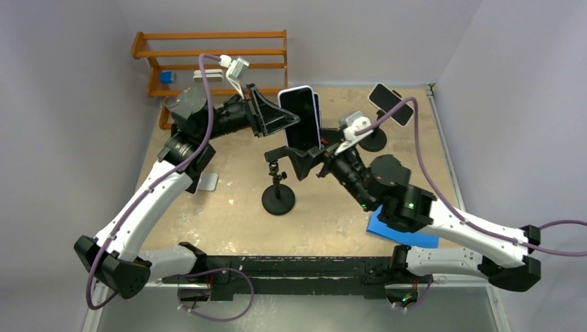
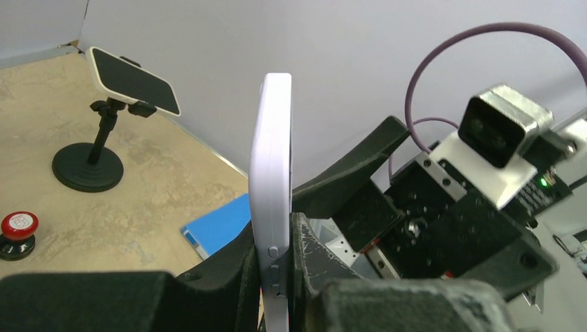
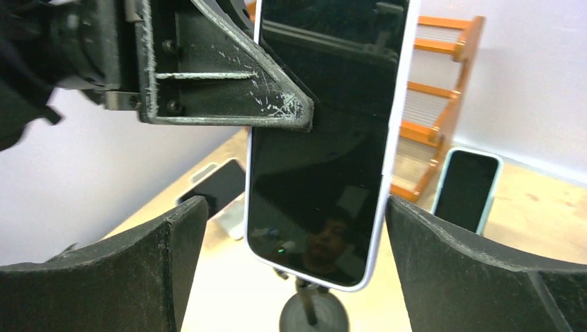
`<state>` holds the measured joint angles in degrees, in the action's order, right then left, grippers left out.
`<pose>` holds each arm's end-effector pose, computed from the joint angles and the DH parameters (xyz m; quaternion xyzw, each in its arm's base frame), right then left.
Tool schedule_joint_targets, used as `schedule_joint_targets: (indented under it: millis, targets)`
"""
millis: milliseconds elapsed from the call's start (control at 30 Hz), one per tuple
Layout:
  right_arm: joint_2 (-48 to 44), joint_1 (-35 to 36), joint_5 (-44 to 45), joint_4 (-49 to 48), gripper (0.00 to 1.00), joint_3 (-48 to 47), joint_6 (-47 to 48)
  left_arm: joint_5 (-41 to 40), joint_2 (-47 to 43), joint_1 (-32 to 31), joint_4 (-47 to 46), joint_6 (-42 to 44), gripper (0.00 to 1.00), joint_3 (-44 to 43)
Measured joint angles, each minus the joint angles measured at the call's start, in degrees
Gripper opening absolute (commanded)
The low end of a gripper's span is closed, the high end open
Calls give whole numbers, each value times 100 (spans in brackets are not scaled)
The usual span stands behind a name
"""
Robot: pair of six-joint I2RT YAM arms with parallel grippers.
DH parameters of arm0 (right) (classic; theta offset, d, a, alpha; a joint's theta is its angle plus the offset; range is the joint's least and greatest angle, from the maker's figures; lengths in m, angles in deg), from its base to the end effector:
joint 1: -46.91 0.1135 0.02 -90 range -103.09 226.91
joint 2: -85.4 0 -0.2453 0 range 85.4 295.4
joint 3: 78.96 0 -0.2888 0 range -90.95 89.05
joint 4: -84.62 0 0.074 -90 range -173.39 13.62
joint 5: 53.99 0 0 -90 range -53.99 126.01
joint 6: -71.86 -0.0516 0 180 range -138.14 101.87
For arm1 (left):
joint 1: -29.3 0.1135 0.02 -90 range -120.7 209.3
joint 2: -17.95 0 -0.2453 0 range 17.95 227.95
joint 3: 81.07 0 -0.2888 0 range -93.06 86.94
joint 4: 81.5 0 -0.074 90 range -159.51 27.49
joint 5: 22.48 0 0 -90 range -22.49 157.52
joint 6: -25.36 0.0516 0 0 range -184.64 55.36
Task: Remove the phone from the phone stand
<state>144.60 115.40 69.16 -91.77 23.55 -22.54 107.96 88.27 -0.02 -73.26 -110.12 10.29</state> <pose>0.1296 0.2520 0.4445 -0.1193 0.6162 0.3105 0.7139 0.2653 -0.1874 0.4551 0.1776 0.6339 -0.6132 0.4366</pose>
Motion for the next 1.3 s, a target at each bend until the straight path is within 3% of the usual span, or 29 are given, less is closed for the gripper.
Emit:
schedule_joint_targets:
  millis: [333, 567, 1100, 1200, 1300]
  targets:
    - [-1786, 13, -2074, 118, 98, 748, -592, 234, -1434, 0, -57, 315, 0, 833]
    - [-1893, 15, -3213, -190, 77, 962, -927, 1239, -1897, -2, -671, 385, 0, 1193]
    - [-1198, 15, -3587, -654, 53, 962, -1281, 2304, -1637, 0, -1722, -160, 0, 1488]
    - [-1088, 15, -3591, -728, 45, 957, -1314, 2354, -1637, 0, -1845, -199, 0, 1534]
    - [-960, 15, -3598, -769, 31, 957, -1346, 2393, -1633, 0, -1923, -203, 0, 1569]
